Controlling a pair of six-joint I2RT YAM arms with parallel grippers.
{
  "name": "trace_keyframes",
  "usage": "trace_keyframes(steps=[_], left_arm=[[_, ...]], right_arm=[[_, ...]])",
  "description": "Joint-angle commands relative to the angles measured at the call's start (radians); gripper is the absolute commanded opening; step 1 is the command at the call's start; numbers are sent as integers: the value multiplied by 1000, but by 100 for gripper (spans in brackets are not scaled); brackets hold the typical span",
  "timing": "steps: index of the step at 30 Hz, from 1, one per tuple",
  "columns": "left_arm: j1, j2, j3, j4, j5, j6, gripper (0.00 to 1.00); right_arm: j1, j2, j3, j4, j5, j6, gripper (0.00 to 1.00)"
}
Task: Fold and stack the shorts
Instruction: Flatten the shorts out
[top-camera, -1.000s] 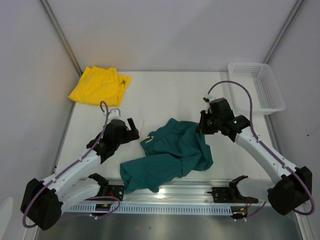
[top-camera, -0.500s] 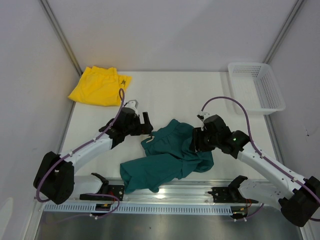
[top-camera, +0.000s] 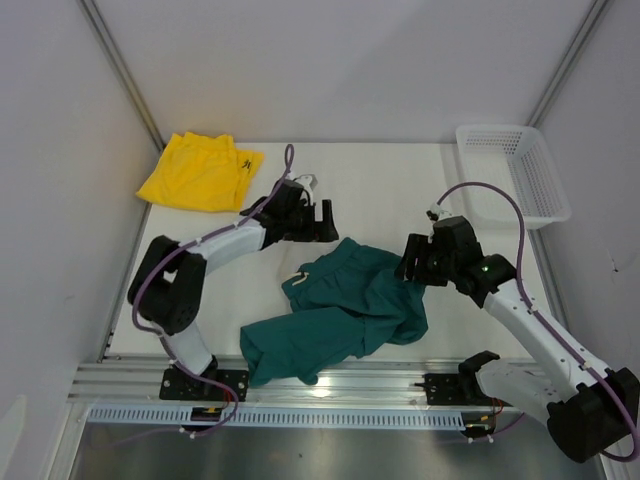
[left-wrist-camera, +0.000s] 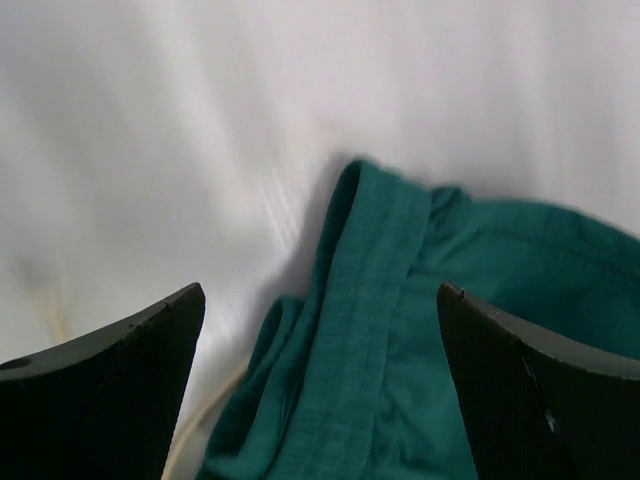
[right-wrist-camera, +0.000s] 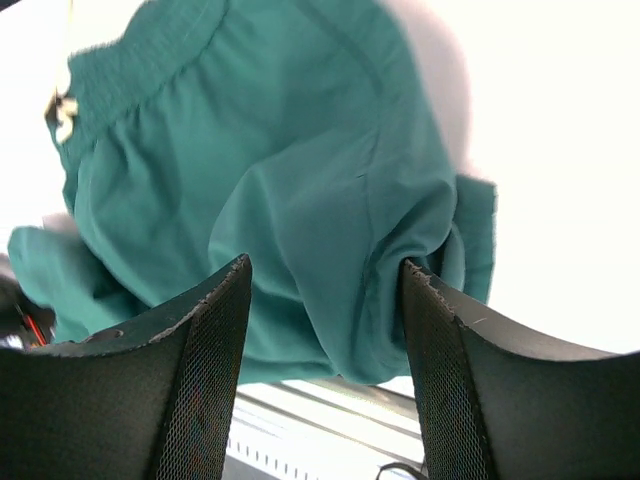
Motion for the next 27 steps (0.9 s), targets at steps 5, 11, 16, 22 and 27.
trace_keyframes(steps=[5, 11, 16, 22, 27], left_arm=[[-18, 194, 244, -50, 106, 73, 99], [-42, 298, 319, -85, 167, 66, 95], [-68, 346, 330, -65, 197, 53, 93], [-68, 399, 383, -57, 249, 17, 75], [-67, 422, 405, -27, 255, -19, 27]], right_arm=[[-93, -29, 14, 43, -67, -3, 63], [-122, -29, 10, 46, -89, -12, 63], [-131, -24, 11, 52, -100, -18, 63], [-138, -32, 10, 49, -106, -17, 63], [-141, -38, 0, 52, -114, -14, 63]])
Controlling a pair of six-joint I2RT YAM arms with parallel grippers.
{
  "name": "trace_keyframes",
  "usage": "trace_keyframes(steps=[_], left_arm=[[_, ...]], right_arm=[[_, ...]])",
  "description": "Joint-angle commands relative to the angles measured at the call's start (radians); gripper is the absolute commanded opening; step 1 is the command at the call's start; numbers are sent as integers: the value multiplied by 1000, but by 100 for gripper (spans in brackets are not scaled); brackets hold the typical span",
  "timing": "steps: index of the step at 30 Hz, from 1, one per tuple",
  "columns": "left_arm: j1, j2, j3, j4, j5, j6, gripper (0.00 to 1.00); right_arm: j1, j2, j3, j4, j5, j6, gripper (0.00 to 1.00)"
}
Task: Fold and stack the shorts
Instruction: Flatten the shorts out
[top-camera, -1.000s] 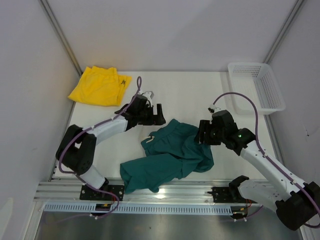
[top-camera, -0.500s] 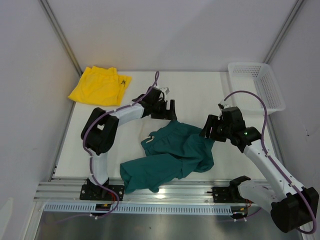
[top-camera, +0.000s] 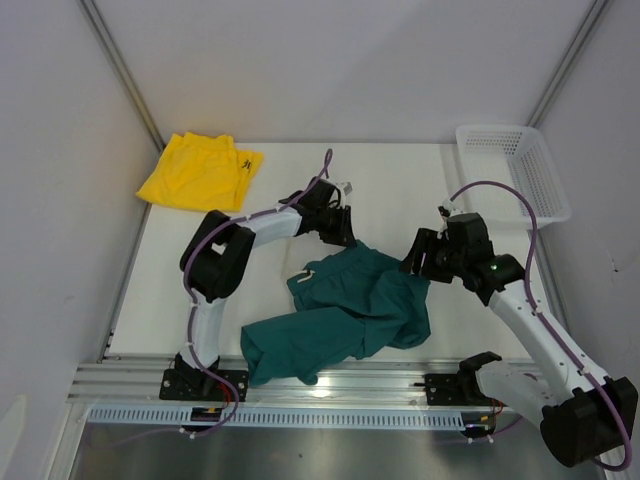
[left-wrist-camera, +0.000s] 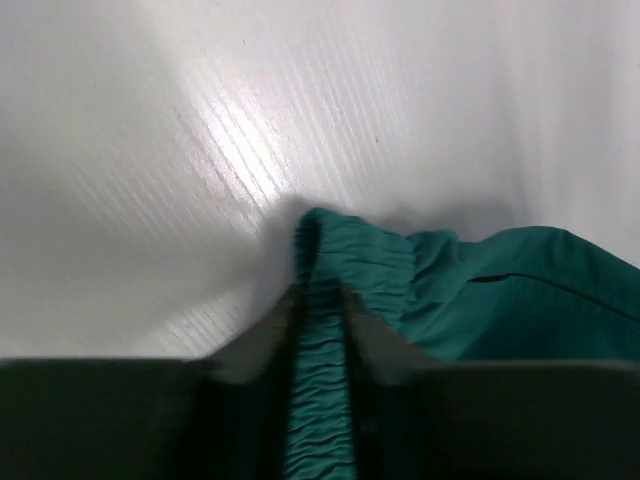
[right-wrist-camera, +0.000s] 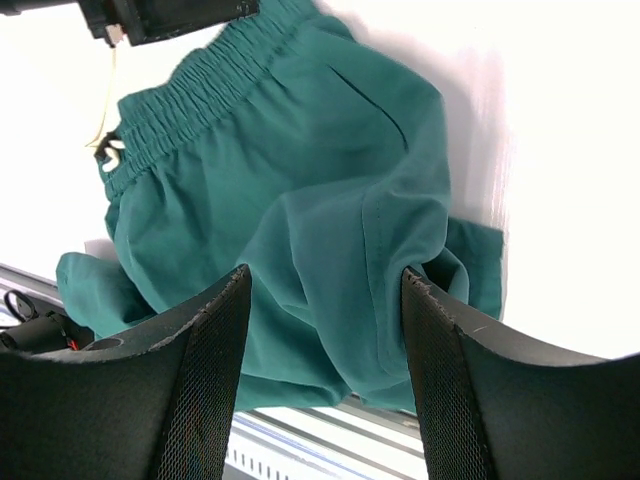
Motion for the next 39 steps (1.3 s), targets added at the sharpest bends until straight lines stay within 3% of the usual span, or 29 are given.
trace_keyframes(steps=[1, 3, 13, 22, 24, 28, 31, 34, 39], left_arm=[[-1, 8, 52, 45, 40, -35, 18], [5, -5, 74, 44, 36, -39, 0], [167, -324, 62, 4, 17, -30, 0], [178, -527, -161, 13, -56, -76, 0], [178, -509, -178, 20, -37, -66, 7], [170, -395, -144, 14, 43, -61, 33], [155, -329, -115, 16, 16, -58, 50], [152, -262, -91, 16, 26, -58, 59], [143, -144, -44, 16, 71, -53, 62]], right_arm=[[-5, -24, -6, 37, -18, -9, 63], [-5, -23, -19, 40, -21, -10, 63], [5, 5, -101, 122, -82, 14, 61], [67, 93, -124, 210, -67, 42, 62], [76, 112, -113, 219, -62, 40, 62], [88, 130, -104, 236, -59, 51, 62], [93, 130, -104, 238, -59, 54, 62], [93, 126, -104, 235, -57, 54, 62], [93, 118, -101, 224, -53, 49, 63]])
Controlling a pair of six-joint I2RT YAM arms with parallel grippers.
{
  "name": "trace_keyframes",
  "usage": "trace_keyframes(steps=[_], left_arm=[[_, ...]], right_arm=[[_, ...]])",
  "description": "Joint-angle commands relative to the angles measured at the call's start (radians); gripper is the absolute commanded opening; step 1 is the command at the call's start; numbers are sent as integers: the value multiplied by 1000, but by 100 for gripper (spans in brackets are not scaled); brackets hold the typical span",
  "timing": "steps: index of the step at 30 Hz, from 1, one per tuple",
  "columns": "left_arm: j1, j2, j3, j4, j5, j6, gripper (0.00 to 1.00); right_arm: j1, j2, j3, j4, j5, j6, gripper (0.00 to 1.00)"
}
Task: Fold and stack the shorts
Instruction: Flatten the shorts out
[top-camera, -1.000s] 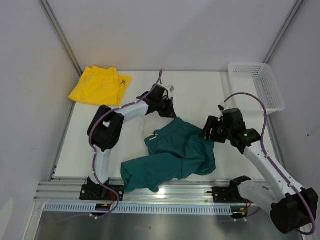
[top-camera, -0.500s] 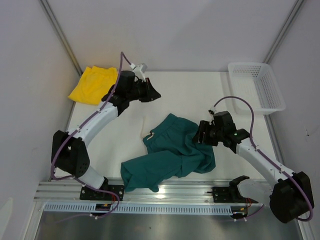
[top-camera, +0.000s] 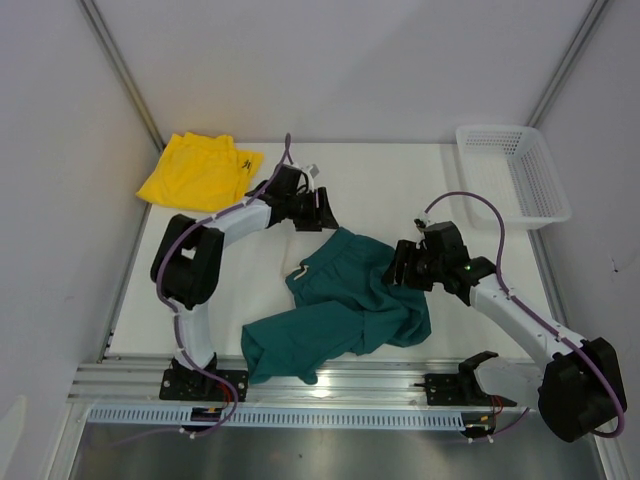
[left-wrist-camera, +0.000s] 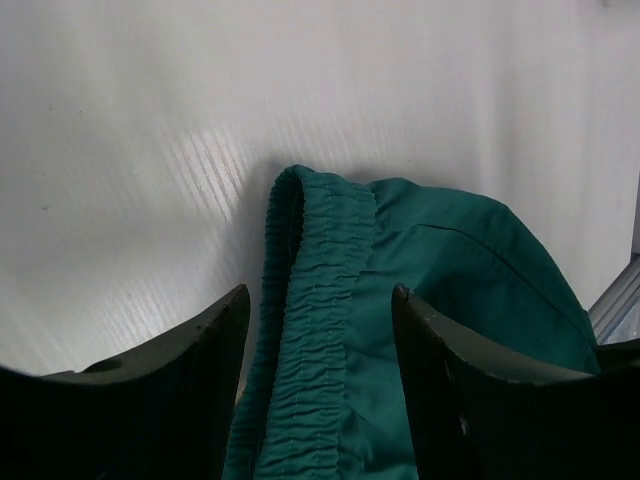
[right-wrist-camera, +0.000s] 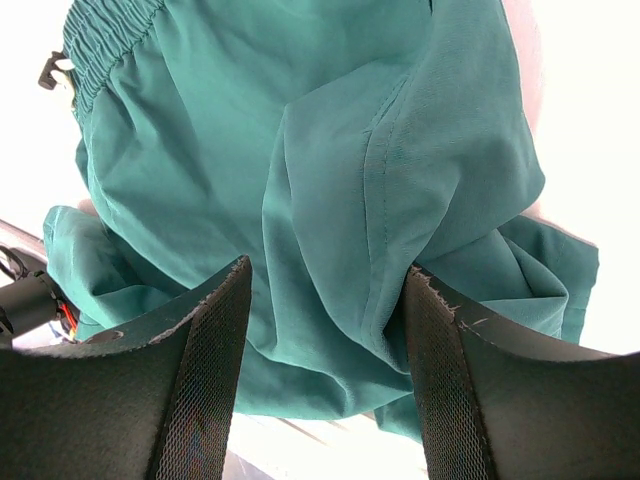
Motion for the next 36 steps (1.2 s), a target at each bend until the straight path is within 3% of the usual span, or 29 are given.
trace_keyframes(steps=[1, 11, 23, 31, 34, 36], left_arm=[[-12, 47, 61, 25, 61, -3, 62], [-25, 177, 141, 49, 100, -14, 61], [-31, 250, 176, 112, 212, -53, 40], [-35, 309, 205, 181, 275, -113, 37], [-37, 317, 214, 195, 281, -124, 25], [-39, 308, 211, 213, 281, -130, 8]], right_arm=[[5, -15, 29, 17, 13, 6, 63], [5, -34, 38, -4, 23, -1, 63], [3, -30, 51, -12, 23, -5, 63], [3, -30, 51, -21, 23, -8, 63], [3, -33, 46, -21, 23, -10, 63], [5, -31, 43, -18, 23, -7, 63]])
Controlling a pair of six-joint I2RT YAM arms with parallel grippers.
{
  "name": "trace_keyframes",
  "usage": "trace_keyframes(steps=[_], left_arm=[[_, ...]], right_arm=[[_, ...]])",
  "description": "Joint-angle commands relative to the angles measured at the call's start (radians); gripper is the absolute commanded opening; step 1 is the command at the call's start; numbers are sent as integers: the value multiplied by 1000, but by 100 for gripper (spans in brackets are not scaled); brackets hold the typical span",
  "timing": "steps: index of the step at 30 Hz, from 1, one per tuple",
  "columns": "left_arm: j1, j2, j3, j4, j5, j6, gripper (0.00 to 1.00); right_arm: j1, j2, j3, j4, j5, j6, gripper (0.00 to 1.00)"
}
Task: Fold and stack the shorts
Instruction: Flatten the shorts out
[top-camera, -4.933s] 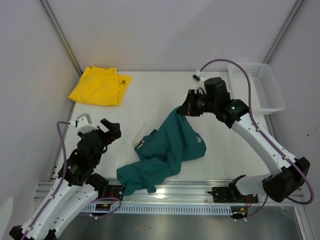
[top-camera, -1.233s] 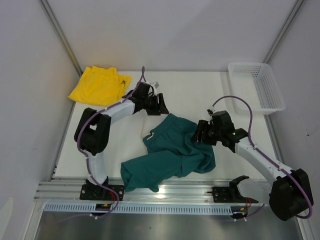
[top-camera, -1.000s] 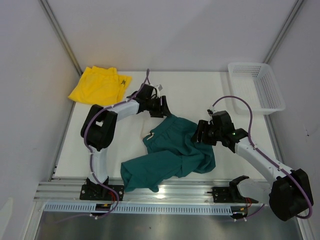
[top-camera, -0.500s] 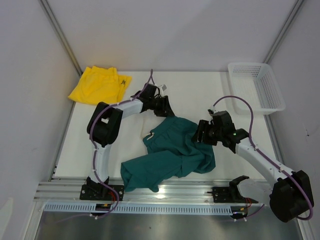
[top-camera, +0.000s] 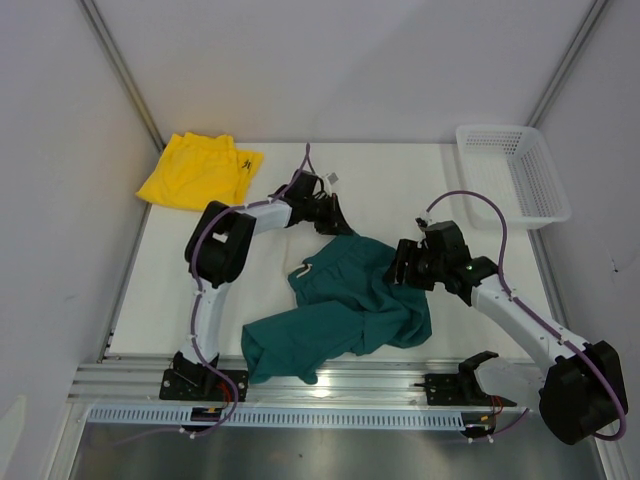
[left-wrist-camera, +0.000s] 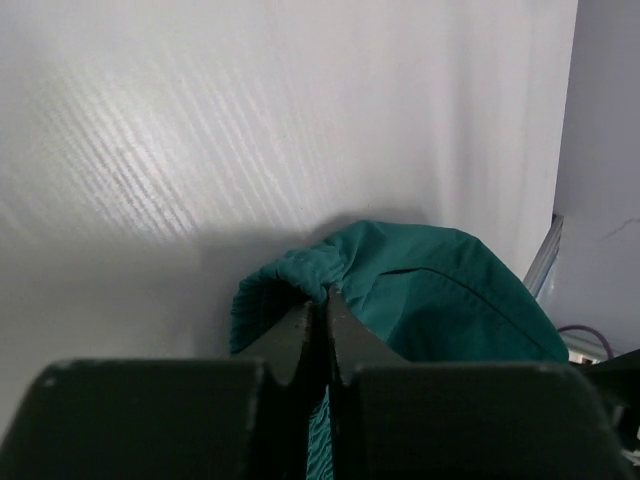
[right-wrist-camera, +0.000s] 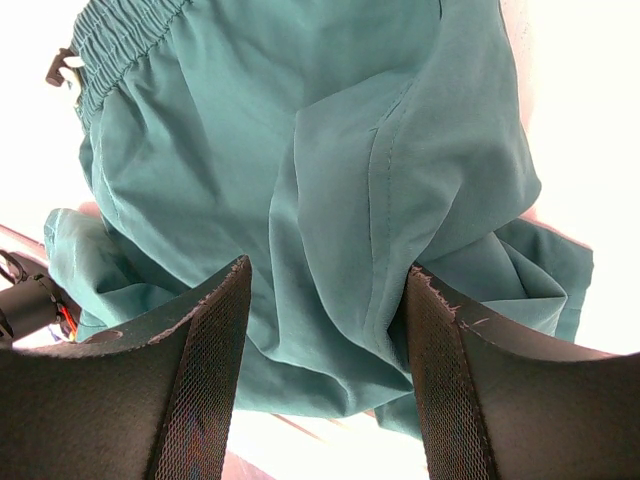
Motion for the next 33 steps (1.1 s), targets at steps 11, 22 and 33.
trace_keyframes(steps=[11, 22, 33], left_arm=[[2, -429, 58, -195, -191, 86, 0], [56, -817, -8, -215, -188, 107, 0], [56, -916, 53, -344, -188, 199, 0]], right_arm=[[57, -5, -88, 136, -27, 49, 62], [258, 71, -86, 226, 14, 70, 62], [258, -271, -147, 310, 83, -38, 81]])
